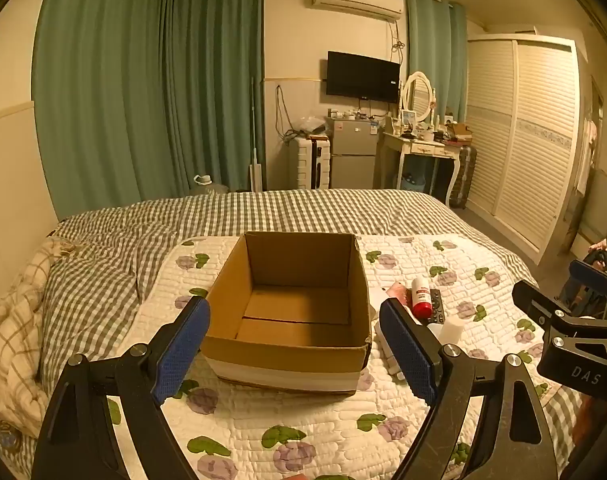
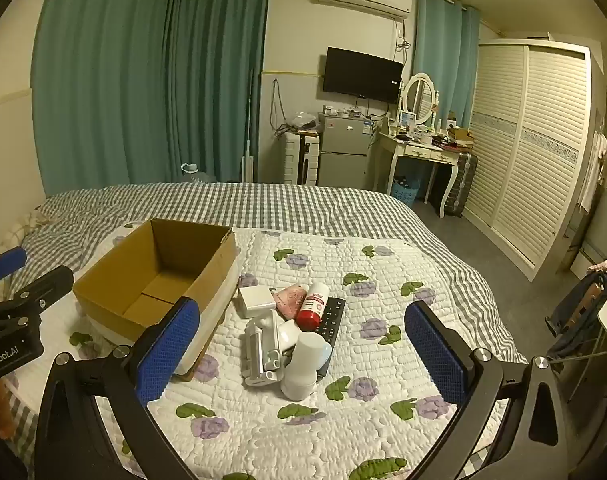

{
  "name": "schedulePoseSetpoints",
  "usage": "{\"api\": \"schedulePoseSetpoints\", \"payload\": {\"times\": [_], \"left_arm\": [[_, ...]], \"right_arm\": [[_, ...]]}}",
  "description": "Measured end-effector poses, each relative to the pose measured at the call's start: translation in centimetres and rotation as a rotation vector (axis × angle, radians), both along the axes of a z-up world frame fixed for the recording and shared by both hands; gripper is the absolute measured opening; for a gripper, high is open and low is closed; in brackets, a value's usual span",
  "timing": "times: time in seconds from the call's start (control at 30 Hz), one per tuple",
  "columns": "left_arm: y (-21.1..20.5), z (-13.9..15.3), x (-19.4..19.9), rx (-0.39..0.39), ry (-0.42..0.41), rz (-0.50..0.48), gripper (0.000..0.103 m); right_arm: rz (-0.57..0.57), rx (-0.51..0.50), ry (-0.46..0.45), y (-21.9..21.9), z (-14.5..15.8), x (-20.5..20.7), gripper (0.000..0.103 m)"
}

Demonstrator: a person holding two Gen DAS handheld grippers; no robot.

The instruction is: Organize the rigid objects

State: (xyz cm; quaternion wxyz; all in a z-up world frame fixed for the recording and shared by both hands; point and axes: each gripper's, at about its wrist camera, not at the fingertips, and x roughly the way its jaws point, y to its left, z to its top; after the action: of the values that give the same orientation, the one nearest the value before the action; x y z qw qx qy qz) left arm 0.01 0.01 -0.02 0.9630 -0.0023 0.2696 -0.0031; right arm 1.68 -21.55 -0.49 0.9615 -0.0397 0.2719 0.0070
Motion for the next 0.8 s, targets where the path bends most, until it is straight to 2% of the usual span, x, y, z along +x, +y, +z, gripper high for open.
{"api": "schedulePoseSetpoints", "payload": {"times": [0.8], "left_arm": [[0.29,0.04,0.0,0.012,-0.003,-0.003,0.089]], "right_arm": [[0.003,-0.019,0.007,0.2,-0.08,0.03,0.103]]}}
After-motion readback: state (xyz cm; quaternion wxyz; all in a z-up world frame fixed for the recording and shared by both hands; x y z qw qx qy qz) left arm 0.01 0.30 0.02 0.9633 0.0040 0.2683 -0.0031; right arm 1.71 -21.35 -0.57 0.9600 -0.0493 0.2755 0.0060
